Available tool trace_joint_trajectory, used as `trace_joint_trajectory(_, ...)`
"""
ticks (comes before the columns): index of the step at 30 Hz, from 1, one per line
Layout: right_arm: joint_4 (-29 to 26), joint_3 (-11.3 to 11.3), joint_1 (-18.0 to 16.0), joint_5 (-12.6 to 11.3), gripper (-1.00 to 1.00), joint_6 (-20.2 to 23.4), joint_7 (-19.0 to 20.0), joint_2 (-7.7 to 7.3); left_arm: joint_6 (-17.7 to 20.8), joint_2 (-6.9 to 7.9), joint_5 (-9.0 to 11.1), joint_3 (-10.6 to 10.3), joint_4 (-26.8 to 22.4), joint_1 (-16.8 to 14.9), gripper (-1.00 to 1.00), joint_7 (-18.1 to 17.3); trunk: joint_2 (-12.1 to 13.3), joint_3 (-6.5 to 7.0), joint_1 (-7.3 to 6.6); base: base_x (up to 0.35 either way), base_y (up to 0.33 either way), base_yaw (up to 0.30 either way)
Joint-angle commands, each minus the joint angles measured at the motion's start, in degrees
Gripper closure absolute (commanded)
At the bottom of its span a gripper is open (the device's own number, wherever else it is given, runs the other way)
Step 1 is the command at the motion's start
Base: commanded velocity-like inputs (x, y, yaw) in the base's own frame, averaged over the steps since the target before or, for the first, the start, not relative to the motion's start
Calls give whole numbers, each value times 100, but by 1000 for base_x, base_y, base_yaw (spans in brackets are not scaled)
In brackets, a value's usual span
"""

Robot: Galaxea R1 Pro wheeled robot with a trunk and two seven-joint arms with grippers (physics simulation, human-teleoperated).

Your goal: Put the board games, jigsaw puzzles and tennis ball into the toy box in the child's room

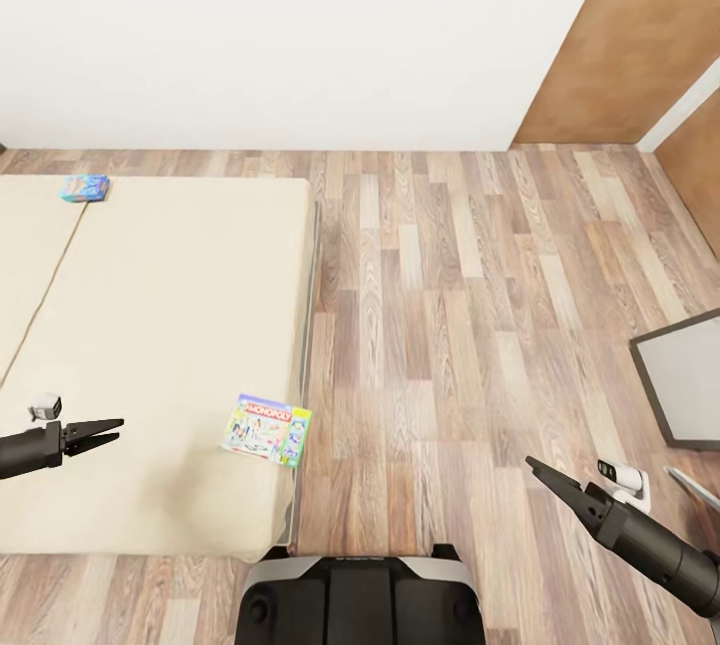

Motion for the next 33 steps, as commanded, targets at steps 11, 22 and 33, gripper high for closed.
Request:
trace_joint_trajectory(11,1,-5,-2,-17,-100,43,11,-1,60,3,-20,12,0,-3,-100,-31,-8,98,4,0,0,0)
trace_joint_trajectory(22,-2,-1,-2,-9,-100,39,7,1,54,3,-20,10,0,-3,-100,-31,-8,202,4,0,0,0)
trace_joint_trajectory(33,0,2,-2,-8,-100,39,5,2,51,2,-20,3,0,-3,-100,-31,-8,306,4,0,0,0)
